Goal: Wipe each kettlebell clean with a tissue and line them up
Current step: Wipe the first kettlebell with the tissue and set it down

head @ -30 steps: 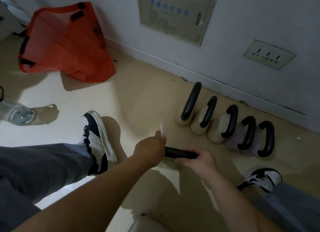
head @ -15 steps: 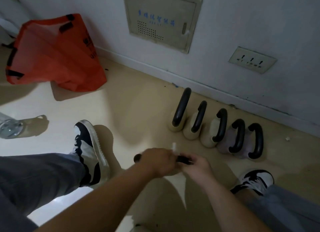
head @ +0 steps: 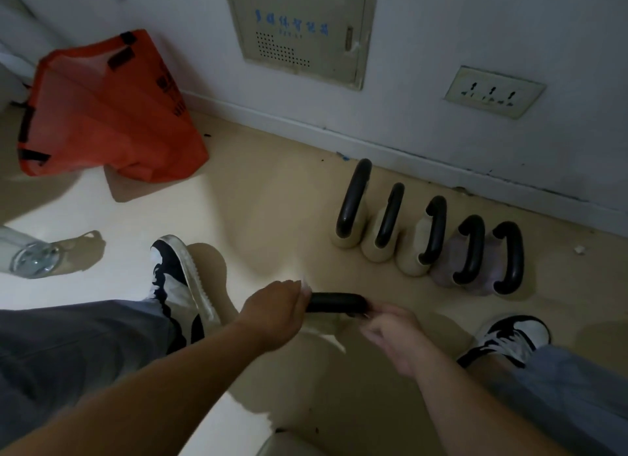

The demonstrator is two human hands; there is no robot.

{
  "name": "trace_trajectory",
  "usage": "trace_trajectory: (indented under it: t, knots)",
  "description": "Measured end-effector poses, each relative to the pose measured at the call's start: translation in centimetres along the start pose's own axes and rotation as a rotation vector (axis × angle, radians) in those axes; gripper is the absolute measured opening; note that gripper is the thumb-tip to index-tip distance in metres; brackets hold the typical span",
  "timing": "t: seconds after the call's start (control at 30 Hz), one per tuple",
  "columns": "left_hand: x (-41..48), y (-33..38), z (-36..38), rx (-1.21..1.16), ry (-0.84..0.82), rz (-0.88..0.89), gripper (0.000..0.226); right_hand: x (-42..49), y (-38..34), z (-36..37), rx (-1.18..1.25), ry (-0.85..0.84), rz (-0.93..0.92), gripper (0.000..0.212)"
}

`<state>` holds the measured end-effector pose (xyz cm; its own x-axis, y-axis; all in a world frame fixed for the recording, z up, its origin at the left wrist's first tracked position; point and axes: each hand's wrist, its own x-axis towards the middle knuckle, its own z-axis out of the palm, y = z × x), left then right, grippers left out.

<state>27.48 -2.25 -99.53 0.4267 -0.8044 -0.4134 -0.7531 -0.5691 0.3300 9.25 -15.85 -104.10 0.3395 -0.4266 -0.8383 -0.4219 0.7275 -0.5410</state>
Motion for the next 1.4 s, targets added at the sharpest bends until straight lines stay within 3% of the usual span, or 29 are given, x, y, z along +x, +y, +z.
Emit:
trace_trajectory:
  t: [0.1, 0.17, 0.27, 0.33, 0.43, 0.5, 0.57, 0.67, 0.77, 0.83, 0.93, 1.0, 1.13, 1.23, 1.27, 1.3, 1.33, 1.4]
  knots:
    - [1.1, 6.0, 1.8, 0.241, 0.111, 0.014, 0.031, 0.5, -0.1, -0.1, 0.202, -0.010, 0.065, 0.041]
    - [2.1, 10.1, 3.5, 0.385, 0.037, 0.052, 0.034, 0.6, 0.1, -0.5, 0.297, -0.013, 0.080, 0.033]
    - [3.9, 13.4, 4.8, 0.684, -0.137, 0.123, 0.040, 0.8, 0.2, -1.3, 0.441, 0.007, 0.102, 0.049]
    - [4.5, 14.0, 5.3, 0.864, -0.227, 0.187, 0.043, 1.1, 0.2, -1.5, 0.453, 0.051, 0.115, 0.058]
    - [4.3, 14.0, 5.3, 0.953, -0.263, 0.255, 0.044, 0.7, -0.2, -1.0, 0.350, 0.104, 0.080, 0.053]
    - [4.0, 12.9, 4.7, 0.869, -0.263, 0.330, 0.040, 0.5, -0.6, -0.5, 0.273, 0.125, 0.049, 0.048]
    - [3.4, 10.7, 3.4, 0.572, -0.135, 0.359, 0.039, 0.5, -0.8, 0.0, 0.240, 0.128, 0.050, 0.046]
    - [1.4, 5.1, 1.2, 0.047, 0.025, 0.157, 0.030, 0.6, -0.8, 1.0, 0.185, 0.116, 0.026, 0.040]
    - [-0.4, -1.9, 0.6, -0.321, -0.003, -0.149, 0.053, 0.6, -0.9, 1.6, 0.181, 0.091, 0.016, 0.033]
    - [-0.7, -3.3, 0.9, -0.559, -0.003, -0.274, 0.053, 0.3, -1.2, 1.9, 0.189, 0.082, 0.022, 0.028]
    - [0.7, 0.6, 1.3, -0.270, 0.021, -0.273, 0.049, 0.0, -1.3, 2.3, 0.216, 0.091, 0.019, 0.028]
    - [0.5, 5.2, 1.9, -0.059, 0.150, -0.122, 0.047, 0.0, -1.0, 2.4, 0.180, 0.093, 0.027, 0.030]
    - [-0.5, 9.8, 5.0, -0.041, 0.229, 0.241, 0.046, -0.8, -1.4, 1.5, 0.057, 0.133, 0.054, 0.030]
    - [-2.0, 5.3, 5.4, -0.078, 0.283, 0.464, 0.042, -0.5, -2.6, 1.6, -0.109, 0.160, -0.003, 0.029]
    - [-2.6, 3.3, 5.3, -0.089, 0.299, 0.444, 0.043, -0.6, -2.9, 2.0, -0.187, 0.110, -0.039, 0.039]
    - [-3.3, 1.3, 5.3, -0.116, 0.337, 0.315, 0.042, -0.5, -3.0, 2.5, -0.289, 0.074, -0.053, 0.055]
    - [-3.9, -0.6, 5.3, -0.193, 0.379, 0.089, 0.041, -0.7, -2.9, 3.0, -0.391, 0.055, -0.069, 0.065]
    - [-3.7, -3.6, 5.2, -0.475, 0.390, -0.517, 0.047, -1.6, -2.6, 3.7, -0.531, 0.080, -0.136, 0.060]
